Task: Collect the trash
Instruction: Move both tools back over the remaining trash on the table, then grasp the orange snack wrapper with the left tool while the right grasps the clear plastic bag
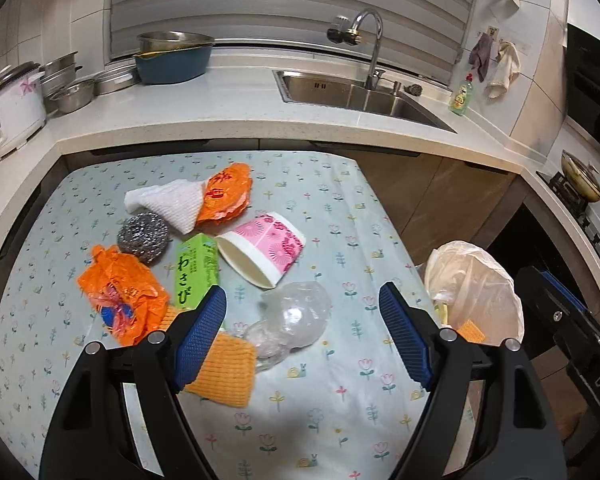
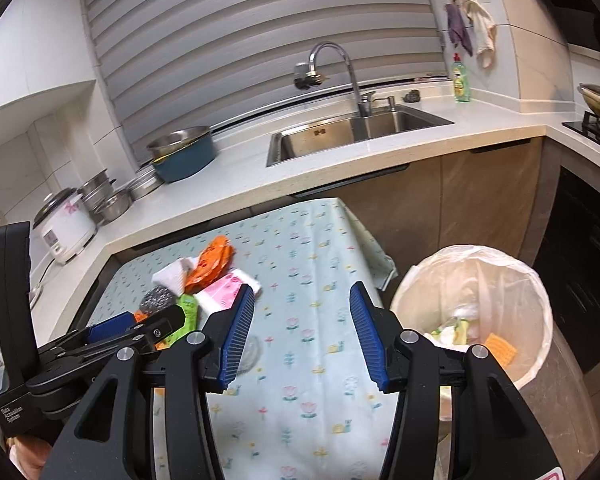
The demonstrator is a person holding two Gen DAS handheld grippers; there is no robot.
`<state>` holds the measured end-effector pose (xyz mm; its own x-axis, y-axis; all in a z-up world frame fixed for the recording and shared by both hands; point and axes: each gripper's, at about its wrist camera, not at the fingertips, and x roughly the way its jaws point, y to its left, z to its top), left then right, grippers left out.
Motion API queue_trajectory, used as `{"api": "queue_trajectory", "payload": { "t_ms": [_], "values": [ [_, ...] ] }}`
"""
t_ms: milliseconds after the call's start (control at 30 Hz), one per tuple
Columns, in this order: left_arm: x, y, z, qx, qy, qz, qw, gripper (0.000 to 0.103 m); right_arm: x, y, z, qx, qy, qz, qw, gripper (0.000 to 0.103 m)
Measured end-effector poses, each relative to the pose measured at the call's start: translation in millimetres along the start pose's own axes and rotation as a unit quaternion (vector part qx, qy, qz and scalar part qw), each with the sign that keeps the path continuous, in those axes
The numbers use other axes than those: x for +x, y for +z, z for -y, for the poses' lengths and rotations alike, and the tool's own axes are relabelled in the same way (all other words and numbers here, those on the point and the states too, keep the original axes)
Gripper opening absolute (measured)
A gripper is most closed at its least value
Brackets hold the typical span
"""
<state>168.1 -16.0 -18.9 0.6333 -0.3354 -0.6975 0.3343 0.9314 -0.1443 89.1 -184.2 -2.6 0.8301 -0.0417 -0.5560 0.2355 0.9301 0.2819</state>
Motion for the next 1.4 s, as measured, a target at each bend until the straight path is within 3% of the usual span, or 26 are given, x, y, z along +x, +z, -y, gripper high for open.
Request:
{"api": "queue_trajectory", "payload": {
  "t_ms": [333, 833, 1100, 1400],
  "values": [
    [-7, -9, -66, -0.045, 0.026, -0.006, 0.9986, 0.075, 18, -15, -45, -0.023, 0.019, -0.023, 0.999, 0.052],
    [18, -27, -143, -0.096, 0.058, -0.042, 0.9928, 0.076, 76, -43, -82, -0.032, 0.026, -0.08, 0.996, 0.052],
    [41, -30, -164, -0.11, 0.062, -0.061, 0.9901, 0.08, 106, -52, -90, -0.036, 0.021, -0.105, 0.994, 0.052],
    [75, -30, -170, -0.115, 0.051, -0.088, 0.9881, 0.077, 134, -61, -89, -0.034, 0.013, -0.126, 0.991, 0.057]
  ]
}}
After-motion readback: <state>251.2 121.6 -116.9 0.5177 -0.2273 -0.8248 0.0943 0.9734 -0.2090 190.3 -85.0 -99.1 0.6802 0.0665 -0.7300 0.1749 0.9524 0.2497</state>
